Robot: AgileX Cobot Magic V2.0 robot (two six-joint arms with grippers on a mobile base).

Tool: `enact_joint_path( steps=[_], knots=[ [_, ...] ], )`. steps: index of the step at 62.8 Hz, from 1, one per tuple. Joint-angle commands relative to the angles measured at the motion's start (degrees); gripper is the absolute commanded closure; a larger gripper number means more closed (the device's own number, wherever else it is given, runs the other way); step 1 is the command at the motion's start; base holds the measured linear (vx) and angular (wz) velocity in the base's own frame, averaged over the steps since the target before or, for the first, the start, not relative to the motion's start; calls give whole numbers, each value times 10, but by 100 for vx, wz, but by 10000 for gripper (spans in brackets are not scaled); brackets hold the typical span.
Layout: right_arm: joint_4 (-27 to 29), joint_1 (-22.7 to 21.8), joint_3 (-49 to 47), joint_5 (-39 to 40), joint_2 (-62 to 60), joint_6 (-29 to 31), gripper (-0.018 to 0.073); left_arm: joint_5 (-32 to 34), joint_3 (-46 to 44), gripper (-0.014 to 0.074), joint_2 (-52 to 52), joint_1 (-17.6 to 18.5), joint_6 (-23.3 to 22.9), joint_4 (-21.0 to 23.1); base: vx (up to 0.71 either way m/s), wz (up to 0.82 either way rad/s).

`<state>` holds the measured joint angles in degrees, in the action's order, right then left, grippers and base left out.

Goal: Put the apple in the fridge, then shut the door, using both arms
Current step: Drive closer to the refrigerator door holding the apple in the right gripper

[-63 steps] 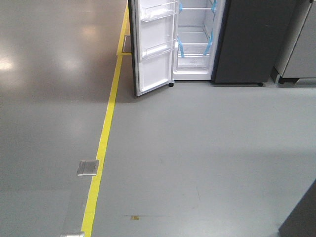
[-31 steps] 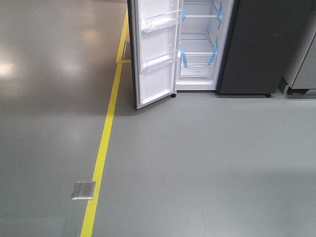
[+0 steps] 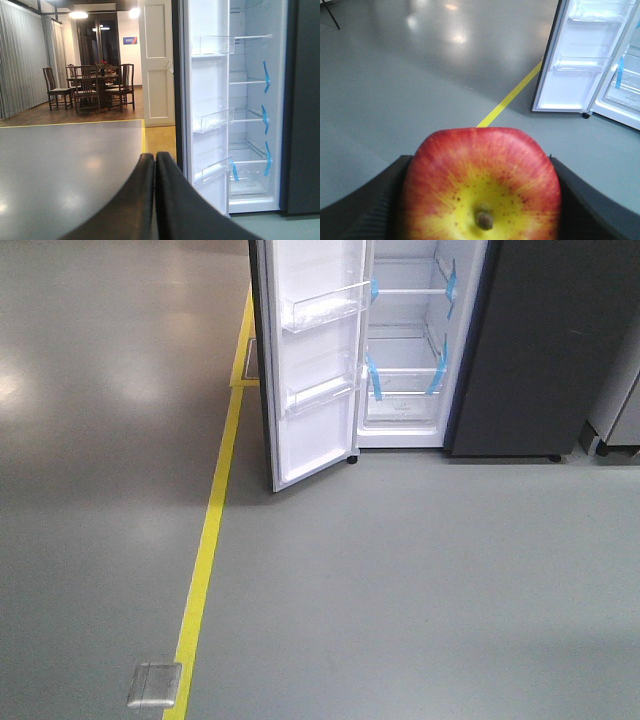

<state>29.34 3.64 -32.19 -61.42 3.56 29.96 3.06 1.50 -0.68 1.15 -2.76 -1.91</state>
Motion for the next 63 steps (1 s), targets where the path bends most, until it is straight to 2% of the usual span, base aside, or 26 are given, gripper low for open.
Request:
enact_joint_path(
  steps=[1,63],
  knots=[
    [19,-1,-13,42,11,2,197,42,12,603,5,0,-2,1,32,-1],
    [19,-1,-13,42,11,2,197,42,12,603,5,0,-2,1,28,0]
  ],
)
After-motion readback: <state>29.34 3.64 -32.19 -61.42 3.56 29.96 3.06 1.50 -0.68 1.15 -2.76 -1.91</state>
